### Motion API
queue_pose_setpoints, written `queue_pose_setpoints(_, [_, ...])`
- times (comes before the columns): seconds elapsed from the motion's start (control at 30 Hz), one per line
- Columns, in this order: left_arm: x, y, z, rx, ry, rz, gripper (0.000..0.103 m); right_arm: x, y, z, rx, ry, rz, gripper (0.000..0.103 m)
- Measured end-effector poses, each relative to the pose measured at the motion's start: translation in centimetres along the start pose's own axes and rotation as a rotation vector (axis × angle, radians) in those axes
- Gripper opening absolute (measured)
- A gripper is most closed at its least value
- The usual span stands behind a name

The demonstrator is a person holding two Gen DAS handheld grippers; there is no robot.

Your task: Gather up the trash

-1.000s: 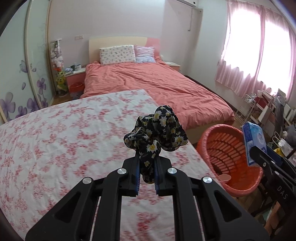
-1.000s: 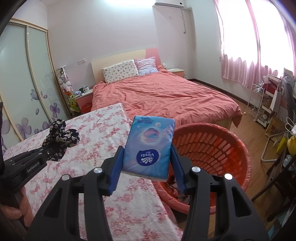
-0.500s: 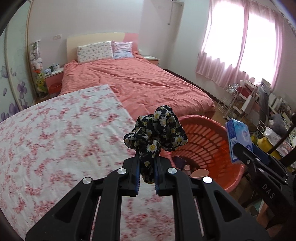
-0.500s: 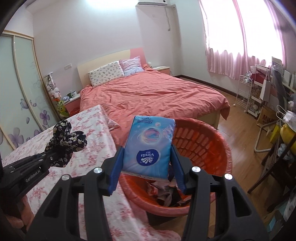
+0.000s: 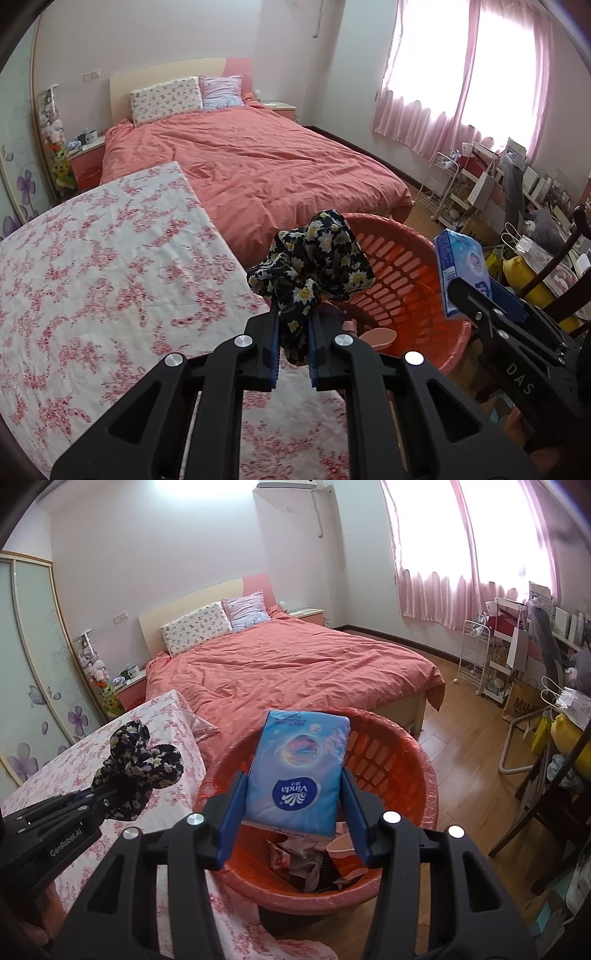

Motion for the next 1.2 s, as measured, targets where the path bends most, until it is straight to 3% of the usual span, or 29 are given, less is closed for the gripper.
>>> queue_pose_setpoints(0.5, [2.8,3.0,0.0,0.015,-0.039,0.066,0.011,1.7,2.9,-0.5,0.051,-0.004,0.012,0.05])
queue_pose_setpoints(0.7, [4.4,3.2,0.3,-0.002,-0.079,0.068,0.026,3.1,3.8,-1.3,0.088,-0.017,-0.01,0.054])
queue_pose_setpoints(0.73, [4.6,3.2,0.4,-0.003,-0.083,0.064,0.031,3.0,4.0,-1.3,0.092,-0.019,-0.011,0.055])
queue_pose_setpoints(1.07, [2.2,1.4,1.9,-0.031,-0.071,0.003,0.036,-0.3,4.7,0.0,0.062,0.03,0.023,0.075])
queue_pose_setpoints(1.2, [-1.7,0.3,2.7,-0.02,-0.001,-0.051,0.052,-3.5,3.9,0.8,0.028,0.088,0.024,0.089])
Point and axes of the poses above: each gripper's, at about its wrist camera, not at the fingertips, and x roughly the way its jaws point, y to its right, z to its underside, the point moved 1 cm from there along x, roughly the way its jaws point, and after that the axes turned 12 degrees about z, right-handed, at the moved point
